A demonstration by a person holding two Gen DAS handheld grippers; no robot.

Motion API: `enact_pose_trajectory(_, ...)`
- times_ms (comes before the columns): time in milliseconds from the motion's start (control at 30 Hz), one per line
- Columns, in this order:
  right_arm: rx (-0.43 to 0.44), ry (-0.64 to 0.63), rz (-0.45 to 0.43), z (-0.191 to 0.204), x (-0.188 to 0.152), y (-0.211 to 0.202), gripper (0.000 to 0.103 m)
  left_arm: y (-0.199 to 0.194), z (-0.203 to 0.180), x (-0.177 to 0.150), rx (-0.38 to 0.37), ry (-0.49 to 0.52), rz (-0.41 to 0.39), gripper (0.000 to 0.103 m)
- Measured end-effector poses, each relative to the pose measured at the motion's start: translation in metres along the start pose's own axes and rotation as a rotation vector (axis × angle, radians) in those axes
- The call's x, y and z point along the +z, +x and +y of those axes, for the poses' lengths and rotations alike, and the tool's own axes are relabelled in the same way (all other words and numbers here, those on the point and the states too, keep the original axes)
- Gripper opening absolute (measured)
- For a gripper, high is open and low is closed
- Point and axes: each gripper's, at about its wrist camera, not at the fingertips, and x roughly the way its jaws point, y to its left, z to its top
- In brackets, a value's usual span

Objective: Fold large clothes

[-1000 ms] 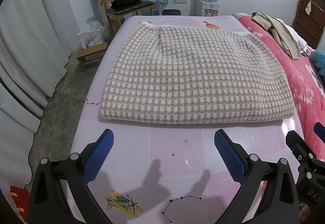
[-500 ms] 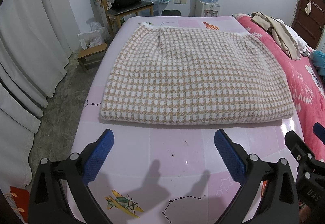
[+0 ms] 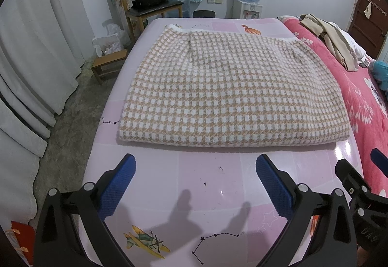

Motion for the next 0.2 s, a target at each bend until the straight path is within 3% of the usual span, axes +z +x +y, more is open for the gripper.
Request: enact_pose_trajectory(200,0.001,0.001,0.002,-0.0008,-0.0004,-0.0003,0.095,0.0021,0.0009,-0.0012,-0.007,-0.002,0.01,0.098)
